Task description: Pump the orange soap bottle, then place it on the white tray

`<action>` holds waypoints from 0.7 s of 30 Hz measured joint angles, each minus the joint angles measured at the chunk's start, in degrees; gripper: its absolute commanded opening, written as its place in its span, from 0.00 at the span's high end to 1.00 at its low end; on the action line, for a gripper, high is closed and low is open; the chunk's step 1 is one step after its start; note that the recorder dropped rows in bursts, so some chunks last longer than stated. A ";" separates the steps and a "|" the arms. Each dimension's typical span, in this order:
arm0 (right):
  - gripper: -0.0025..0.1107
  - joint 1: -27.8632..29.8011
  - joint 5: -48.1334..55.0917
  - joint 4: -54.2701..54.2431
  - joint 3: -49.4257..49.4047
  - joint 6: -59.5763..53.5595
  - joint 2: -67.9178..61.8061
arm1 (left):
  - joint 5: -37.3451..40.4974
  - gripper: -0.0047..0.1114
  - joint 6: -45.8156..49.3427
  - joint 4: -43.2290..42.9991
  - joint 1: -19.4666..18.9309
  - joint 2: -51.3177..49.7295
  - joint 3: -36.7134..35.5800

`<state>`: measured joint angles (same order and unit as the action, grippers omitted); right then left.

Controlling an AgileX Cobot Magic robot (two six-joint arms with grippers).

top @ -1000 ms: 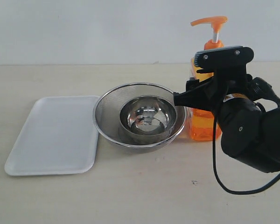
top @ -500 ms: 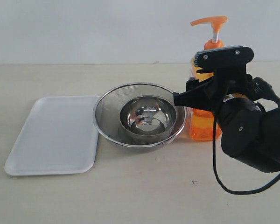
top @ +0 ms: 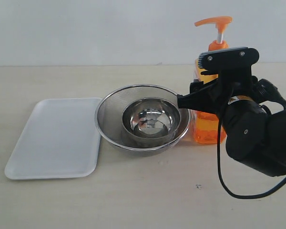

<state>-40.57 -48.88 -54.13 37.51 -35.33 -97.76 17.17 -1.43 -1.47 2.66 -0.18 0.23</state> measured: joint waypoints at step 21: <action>0.43 0.00 0.12 0.00 0.00 0.00 0.00 | 0.65 0.92 2.50 2.56 0.00 0.00 0.00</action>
<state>-40.57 -48.76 -54.13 37.51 -35.33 -97.76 17.82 1.08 1.09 2.66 -0.18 0.23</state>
